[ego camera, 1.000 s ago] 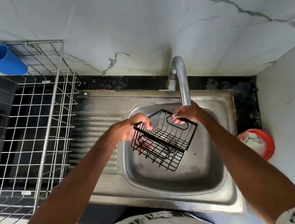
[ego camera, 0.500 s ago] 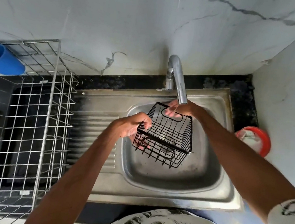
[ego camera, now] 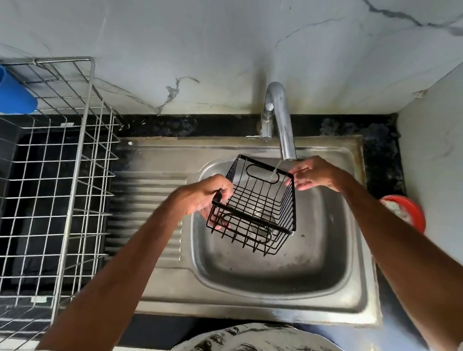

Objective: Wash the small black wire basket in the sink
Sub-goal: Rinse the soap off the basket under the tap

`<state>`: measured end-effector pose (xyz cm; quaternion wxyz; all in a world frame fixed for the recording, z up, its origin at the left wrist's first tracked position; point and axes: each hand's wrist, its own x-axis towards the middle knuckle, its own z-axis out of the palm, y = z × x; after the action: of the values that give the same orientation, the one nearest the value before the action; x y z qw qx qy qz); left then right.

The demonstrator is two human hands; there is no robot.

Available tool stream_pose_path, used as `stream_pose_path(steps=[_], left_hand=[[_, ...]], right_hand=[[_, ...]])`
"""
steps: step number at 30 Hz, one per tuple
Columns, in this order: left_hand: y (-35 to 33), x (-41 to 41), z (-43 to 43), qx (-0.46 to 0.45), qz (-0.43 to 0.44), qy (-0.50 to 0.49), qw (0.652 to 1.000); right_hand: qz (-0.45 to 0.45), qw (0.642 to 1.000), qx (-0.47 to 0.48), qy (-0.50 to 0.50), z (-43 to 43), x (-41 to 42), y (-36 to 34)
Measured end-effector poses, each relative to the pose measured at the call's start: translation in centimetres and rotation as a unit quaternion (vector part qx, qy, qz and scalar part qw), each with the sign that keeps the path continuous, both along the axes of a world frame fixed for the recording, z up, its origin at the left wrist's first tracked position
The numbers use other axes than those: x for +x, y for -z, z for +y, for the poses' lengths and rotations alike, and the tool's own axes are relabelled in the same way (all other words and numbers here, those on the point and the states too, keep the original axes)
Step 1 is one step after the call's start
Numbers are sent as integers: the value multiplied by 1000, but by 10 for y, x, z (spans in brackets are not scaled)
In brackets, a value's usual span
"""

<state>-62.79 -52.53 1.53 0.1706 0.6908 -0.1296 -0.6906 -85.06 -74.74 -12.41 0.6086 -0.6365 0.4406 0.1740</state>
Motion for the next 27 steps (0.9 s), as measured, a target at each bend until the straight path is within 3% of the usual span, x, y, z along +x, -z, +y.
stream_pose_path(steps=[6, 12, 14, 20, 24, 27], left_hand=[[-7, -7, -10, -16, -25, 47, 998], [11, 4, -6, -63, 31, 115, 991], [14, 4, -5, -64, 37, 113, 991], [14, 2, -1, -62, 32, 95, 993], [6, -5, -6, -54, -16, 79, 995], [9, -2, -9, -77, -1, 114, 990]], right_hand=[[-26, 998, -35, -48, 12, 46, -22], [-43, 996, -22, -72, 20, 78, -6], [-25, 996, -29, -76, 18, 79, 9], [66, 984, 28, -163, 25, 68, -30], [88, 985, -20, -150, 22, 54, -26], [86, 986, -95, -110, 30, 57, -35]])
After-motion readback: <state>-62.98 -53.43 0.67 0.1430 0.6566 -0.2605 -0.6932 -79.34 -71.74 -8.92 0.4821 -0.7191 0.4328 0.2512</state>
